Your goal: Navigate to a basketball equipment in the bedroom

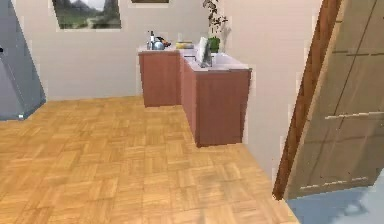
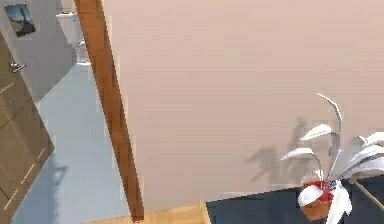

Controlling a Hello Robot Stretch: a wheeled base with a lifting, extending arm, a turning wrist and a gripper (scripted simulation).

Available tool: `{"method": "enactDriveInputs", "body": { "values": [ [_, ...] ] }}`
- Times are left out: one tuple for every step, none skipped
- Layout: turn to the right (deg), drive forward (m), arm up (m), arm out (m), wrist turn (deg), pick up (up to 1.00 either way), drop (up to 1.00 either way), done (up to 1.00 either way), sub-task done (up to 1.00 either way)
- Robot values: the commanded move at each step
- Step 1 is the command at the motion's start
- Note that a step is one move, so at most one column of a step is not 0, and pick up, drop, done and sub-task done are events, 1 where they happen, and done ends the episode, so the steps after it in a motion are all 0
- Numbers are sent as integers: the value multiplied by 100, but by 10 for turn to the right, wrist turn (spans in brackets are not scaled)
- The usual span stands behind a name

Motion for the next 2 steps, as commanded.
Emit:
{"method": "enactDriveInputs", "body": {
  "values": [
    [-120,0,0,0,0,0,0,0,0],
    [0,15,0,0,0,0,0,0,0]
  ]
}}
